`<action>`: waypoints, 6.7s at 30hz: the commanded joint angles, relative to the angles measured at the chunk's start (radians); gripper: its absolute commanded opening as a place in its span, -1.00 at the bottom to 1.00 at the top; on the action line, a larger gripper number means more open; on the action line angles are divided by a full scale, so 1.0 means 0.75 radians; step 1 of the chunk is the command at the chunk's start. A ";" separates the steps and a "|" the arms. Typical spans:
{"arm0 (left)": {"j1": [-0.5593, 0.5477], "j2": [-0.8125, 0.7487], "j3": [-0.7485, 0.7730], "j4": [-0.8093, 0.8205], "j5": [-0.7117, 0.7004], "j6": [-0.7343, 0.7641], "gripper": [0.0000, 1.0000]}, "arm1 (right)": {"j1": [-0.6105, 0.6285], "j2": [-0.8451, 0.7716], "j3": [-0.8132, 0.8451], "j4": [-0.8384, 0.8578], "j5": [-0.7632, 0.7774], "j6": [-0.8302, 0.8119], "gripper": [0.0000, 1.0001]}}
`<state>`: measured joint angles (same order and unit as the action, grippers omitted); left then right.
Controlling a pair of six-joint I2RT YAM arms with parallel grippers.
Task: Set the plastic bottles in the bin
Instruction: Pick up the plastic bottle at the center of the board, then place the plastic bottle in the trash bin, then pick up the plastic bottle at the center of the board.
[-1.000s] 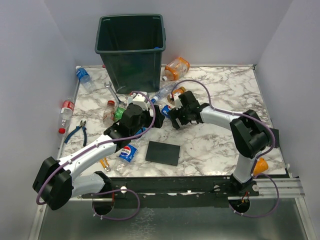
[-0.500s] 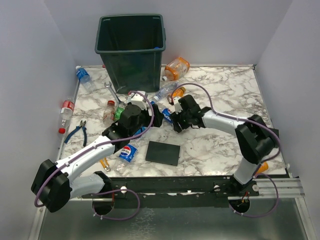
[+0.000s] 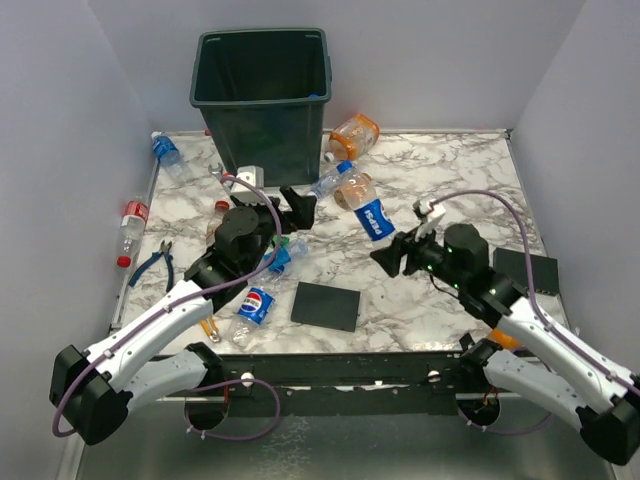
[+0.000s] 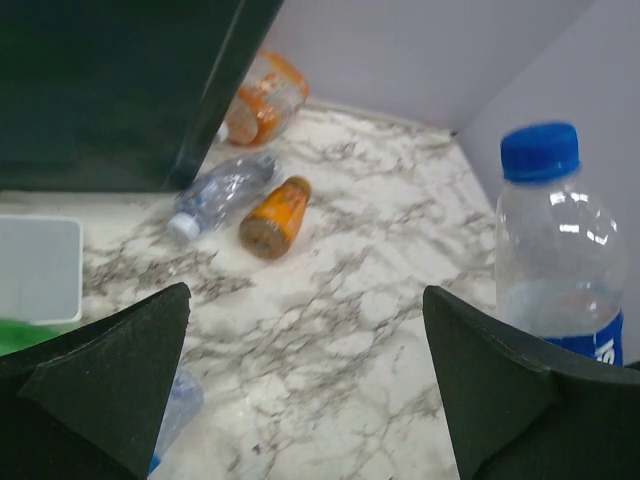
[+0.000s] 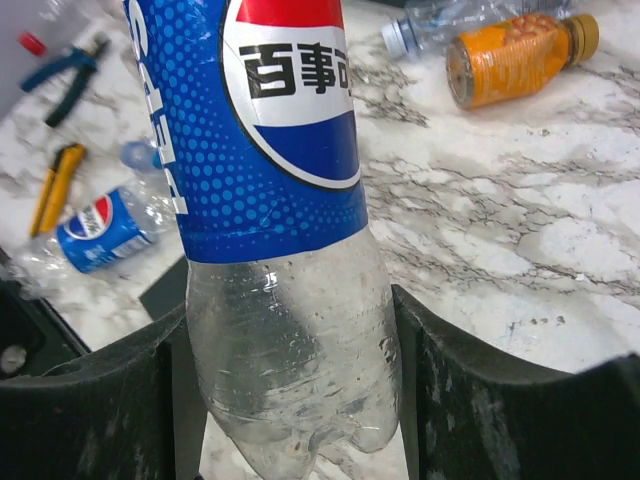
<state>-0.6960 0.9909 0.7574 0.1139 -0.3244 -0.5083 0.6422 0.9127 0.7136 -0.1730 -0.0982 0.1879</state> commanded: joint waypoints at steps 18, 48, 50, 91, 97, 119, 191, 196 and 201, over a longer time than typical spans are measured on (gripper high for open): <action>0.089 0.400 0.449 0.694 1.012 -0.525 0.98 | 0.009 -0.453 -0.499 0.886 -0.144 0.452 -0.39; 0.075 0.584 0.684 0.440 1.112 -0.329 -0.29 | 0.008 -0.286 -0.432 0.867 -0.279 0.392 -0.42; 0.075 0.586 0.690 0.434 1.111 -0.325 -0.37 | 0.009 -0.286 -0.430 0.862 -0.280 0.391 -0.41; 0.545 0.870 1.298 0.908 -0.082 0.923 -1.00 | 0.009 -0.629 -0.254 0.202 0.268 0.530 1.00; 0.591 1.100 1.403 0.971 -0.057 0.955 -1.00 | 0.009 -0.636 -0.290 0.196 0.278 0.522 1.00; 0.683 1.490 1.501 1.110 -0.062 0.731 0.96 | 0.008 -0.515 -0.279 0.165 0.326 0.441 1.00; 0.125 0.078 0.048 -0.039 0.169 0.162 0.98 | -0.368 1.682 0.856 0.392 0.006 1.085 0.79; 0.126 0.085 0.050 -0.039 0.165 0.165 0.98 | -0.362 1.730 0.895 0.383 -0.016 1.089 0.75; 0.125 0.101 0.053 -0.037 0.189 0.154 0.98 | -0.361 1.753 0.912 0.373 -0.019 1.055 0.64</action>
<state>-0.5980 1.0569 0.7792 0.0937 -0.1841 -0.3855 0.3710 2.1612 1.3979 0.1787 -0.1020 1.0012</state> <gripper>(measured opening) 0.991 0.862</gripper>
